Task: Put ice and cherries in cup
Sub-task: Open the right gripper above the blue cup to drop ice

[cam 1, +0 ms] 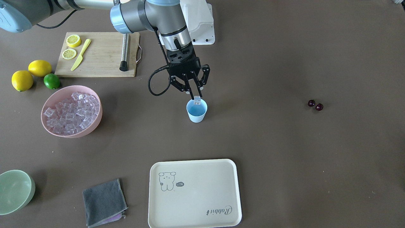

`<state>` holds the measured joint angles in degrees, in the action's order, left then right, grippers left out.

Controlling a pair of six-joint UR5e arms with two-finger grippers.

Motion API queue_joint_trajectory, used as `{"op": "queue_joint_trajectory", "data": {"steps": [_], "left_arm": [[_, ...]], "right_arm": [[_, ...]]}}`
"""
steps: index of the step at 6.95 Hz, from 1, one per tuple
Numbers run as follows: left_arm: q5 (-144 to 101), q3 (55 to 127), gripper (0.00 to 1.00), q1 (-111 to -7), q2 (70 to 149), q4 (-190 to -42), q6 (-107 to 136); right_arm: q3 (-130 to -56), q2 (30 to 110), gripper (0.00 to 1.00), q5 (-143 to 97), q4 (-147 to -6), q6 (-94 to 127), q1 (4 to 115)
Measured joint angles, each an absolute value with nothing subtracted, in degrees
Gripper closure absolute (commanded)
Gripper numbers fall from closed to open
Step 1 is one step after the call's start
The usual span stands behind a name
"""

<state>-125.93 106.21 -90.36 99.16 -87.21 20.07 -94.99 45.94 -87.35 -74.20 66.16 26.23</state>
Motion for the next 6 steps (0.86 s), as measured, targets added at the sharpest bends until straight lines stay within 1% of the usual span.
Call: {"op": "queue_joint_trajectory", "data": {"steps": [3,4,5,6], "left_arm": [[-125.84,106.41,0.02,-90.35,98.65,-87.27,20.04],[-125.78,106.43,0.02,-90.36,98.60,-87.27,20.04],[-125.72,106.46,0.02,-90.40,98.56,-87.28,20.04],[-125.70,106.55,0.02,-90.45,98.54,-87.27,20.04]], "right_arm": [[-91.49,45.39,1.00,-87.52,-72.39,66.11,25.90],[-91.03,45.53,0.65,-87.55,-72.28,66.15,25.77],[-90.71,45.66,0.01,-87.62,-72.20,66.21,25.60],[-90.58,45.74,0.00,-87.74,-71.74,66.28,25.56]]}}
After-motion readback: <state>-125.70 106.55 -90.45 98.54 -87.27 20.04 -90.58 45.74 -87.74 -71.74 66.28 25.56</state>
